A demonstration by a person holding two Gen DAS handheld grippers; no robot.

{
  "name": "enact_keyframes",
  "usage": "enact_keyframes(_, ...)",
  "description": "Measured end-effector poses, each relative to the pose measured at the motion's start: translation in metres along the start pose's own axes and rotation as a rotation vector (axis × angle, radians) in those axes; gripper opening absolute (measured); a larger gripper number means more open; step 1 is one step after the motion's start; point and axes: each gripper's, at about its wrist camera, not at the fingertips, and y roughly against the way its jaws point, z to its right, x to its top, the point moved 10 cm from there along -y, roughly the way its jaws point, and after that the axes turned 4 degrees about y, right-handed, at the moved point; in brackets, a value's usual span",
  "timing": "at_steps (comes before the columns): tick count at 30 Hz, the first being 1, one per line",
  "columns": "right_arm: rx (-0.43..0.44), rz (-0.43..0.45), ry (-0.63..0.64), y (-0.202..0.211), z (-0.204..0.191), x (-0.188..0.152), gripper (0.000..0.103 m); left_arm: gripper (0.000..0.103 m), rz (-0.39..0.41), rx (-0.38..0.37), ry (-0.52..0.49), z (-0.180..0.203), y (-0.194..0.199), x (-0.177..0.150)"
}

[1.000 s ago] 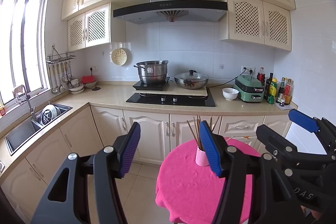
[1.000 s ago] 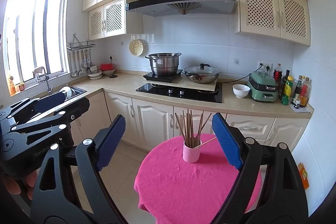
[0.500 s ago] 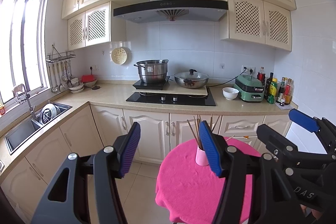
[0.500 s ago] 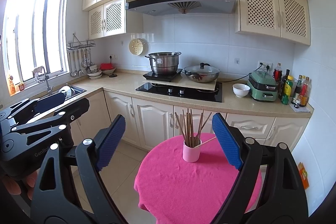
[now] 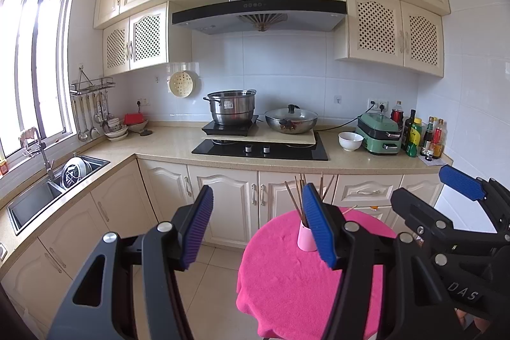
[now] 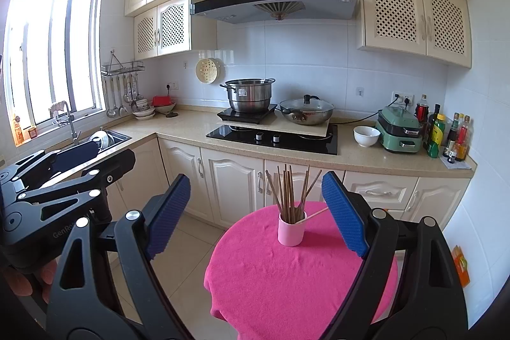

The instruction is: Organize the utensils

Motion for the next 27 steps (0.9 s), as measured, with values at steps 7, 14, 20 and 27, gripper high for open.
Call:
enact_keyframes(7, 0.000, -0.001, 0.000, -0.0003, 0.0002, 0.0002, 0.084, 0.058, -0.002, -0.004, -0.004, 0.0012, -0.0013, 0.0005)
enact_keyframes(14, -0.001, -0.002, -0.003, -0.0014, 0.0001, -0.0008, 0.084, 0.058, -0.005, -0.005, -0.007, 0.0026, -0.0023, -0.0001)
enact_keyframes(20, 0.002, -0.004, -0.003, -0.0032, -0.0005, -0.0020, 0.084, 0.058, -0.006, -0.004, -0.009, 0.0021, -0.0032, -0.0007)
enact_keyframes(27, 0.001, -0.009, -0.006, -0.0067, 0.0004, -0.0025, 0.084, 0.058, -0.011, -0.006, -0.013, 0.0039, -0.0070, -0.0022)
